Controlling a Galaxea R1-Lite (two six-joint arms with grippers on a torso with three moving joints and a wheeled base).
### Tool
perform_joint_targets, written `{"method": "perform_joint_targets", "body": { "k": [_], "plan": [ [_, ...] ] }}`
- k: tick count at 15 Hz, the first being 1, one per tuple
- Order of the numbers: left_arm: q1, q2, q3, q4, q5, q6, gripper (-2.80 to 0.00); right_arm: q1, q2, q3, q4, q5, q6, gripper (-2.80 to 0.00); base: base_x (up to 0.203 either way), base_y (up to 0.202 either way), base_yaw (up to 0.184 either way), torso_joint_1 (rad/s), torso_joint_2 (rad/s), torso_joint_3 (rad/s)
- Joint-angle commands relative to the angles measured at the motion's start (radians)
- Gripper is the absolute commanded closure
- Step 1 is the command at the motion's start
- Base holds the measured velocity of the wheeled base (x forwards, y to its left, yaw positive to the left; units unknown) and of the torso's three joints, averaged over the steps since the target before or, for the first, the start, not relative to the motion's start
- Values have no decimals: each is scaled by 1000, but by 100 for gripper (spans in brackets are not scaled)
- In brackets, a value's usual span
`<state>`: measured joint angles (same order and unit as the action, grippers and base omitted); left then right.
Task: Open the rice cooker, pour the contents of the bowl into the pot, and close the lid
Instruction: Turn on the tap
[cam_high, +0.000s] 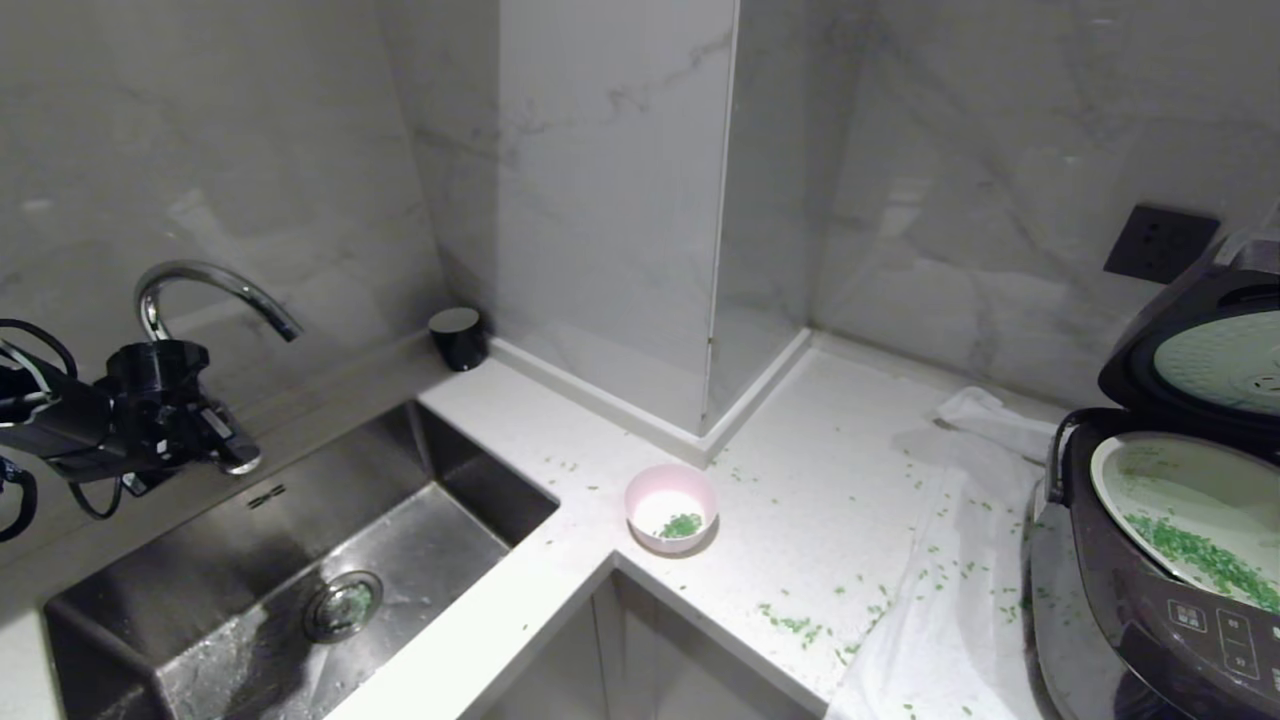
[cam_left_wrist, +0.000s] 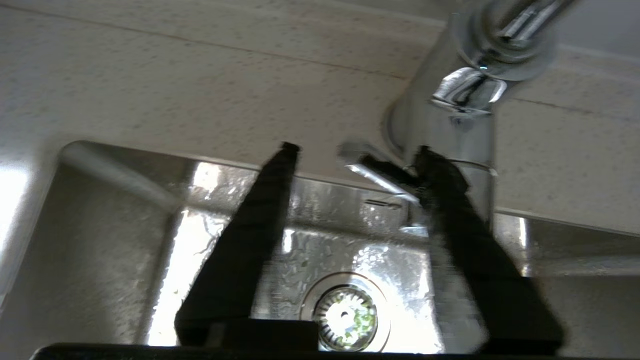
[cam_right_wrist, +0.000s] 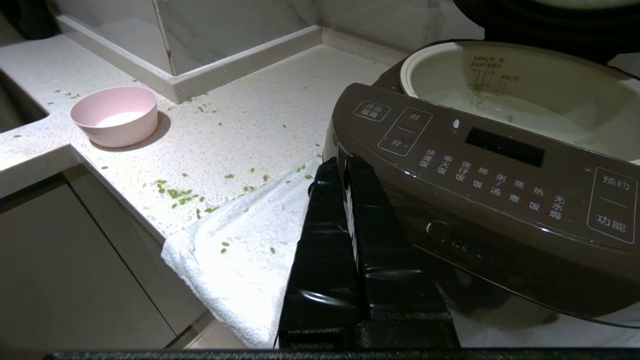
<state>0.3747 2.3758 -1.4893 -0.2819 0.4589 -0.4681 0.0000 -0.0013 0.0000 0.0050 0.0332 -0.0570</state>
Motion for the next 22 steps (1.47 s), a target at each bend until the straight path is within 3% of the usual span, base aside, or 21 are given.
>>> {"method": "perform_joint_targets", "body": {
  "k": [1, 22],
  "plan": [
    [3, 15, -17, -2, 5, -1, 0, 0, 1, 2, 0, 1, -1, 0, 0, 0, 0, 0, 0, 0],
    [3, -21, 35, 10, 6, 6, 0, 0, 1, 2, 0, 1, -1, 0, 0, 0, 0, 0, 0, 0]
  ]
}}
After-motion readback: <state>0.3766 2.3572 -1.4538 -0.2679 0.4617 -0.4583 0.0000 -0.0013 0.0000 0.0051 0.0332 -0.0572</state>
